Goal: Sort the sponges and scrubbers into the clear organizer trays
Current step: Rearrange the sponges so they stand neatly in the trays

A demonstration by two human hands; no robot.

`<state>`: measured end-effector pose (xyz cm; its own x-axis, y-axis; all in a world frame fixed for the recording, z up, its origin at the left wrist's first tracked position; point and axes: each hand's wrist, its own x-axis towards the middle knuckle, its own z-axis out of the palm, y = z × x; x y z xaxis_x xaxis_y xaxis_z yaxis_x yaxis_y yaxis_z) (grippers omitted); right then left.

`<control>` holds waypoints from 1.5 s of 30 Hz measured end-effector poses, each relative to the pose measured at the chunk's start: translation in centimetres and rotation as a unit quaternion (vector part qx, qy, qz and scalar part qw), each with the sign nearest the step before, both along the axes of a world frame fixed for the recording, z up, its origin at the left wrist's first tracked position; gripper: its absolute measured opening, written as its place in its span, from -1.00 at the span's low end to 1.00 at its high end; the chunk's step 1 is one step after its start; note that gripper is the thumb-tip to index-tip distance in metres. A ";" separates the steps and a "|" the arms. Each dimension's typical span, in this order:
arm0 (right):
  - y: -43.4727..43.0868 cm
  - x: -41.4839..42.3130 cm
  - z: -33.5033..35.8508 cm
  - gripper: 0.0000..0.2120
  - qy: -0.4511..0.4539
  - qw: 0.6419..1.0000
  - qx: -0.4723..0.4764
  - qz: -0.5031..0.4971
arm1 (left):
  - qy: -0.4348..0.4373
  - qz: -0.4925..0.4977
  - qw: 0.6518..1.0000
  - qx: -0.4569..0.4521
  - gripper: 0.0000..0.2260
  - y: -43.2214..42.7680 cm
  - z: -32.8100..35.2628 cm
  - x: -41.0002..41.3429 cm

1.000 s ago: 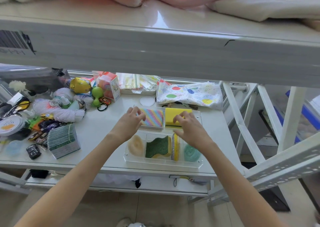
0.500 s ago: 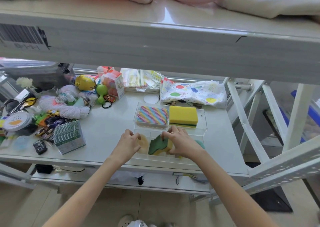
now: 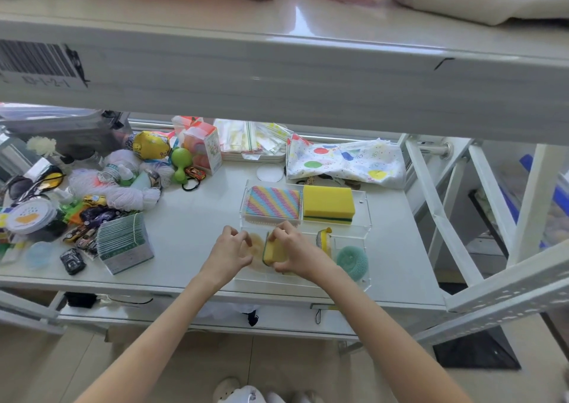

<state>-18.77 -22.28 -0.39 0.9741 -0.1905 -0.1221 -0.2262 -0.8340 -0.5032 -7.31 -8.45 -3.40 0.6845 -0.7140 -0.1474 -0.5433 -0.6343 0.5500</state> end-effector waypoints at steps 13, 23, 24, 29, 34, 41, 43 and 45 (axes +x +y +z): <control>-0.4 -3.4 1.7 -0.60 -0.118 0.983 -0.104 -0.093 | 0.002 -0.011 1.000 0.007 -0.82 -0.1 -0.3 0.5; -1.0 -5.5 -1.3 -0.85 -0.088 0.979 0.020 -0.184 | 0.001 -0.008 1.000 0.005 -0.83 0.1 -0.6 0.5; -0.8 -5.2 -1.8 -0.87 -0.083 0.980 0.015 -0.181 | 0.004 -0.008 1.000 0.006 -0.83 0.1 -0.5 0.4; -0.6 -4.6 -2.9 -0.89 -0.056 0.979 -0.019 -0.197 | 0.012 -0.008 1.000 0.006 -0.82 0.4 -0.5 0.4; -1.4 -5.4 -2.2 -0.90 -0.031 0.986 0.010 -0.162 | 0.010 -0.008 1.000 0.004 -0.82 0.3 -0.4 0.2; -6.9 -11.4 -1.7 -0.62 -0.024 0.944 -0.015 -0.329 | 0.010 -0.012 1.000 0.008 -0.81 0.4 -0.4 0.3; -6.9 -12.0 -2.2 -0.62 0.002 0.951 0.003 -0.310 | 0.007 -0.012 1.000 0.008 -0.81 0.4 -0.4 0.3; -6.0 -11.7 -2.5 -0.65 -0.031 0.958 -0.010 -0.283 | 0.007 -0.010 1.000 0.005 -0.81 0.4 -0.4 0.2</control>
<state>-30.48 -28.24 -2.90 0.7186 -0.6931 -0.0575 -0.6160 -0.5959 -0.5152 -7.06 -8.04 -3.84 0.6679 -0.7259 -0.1643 -0.5484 -0.6293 0.5506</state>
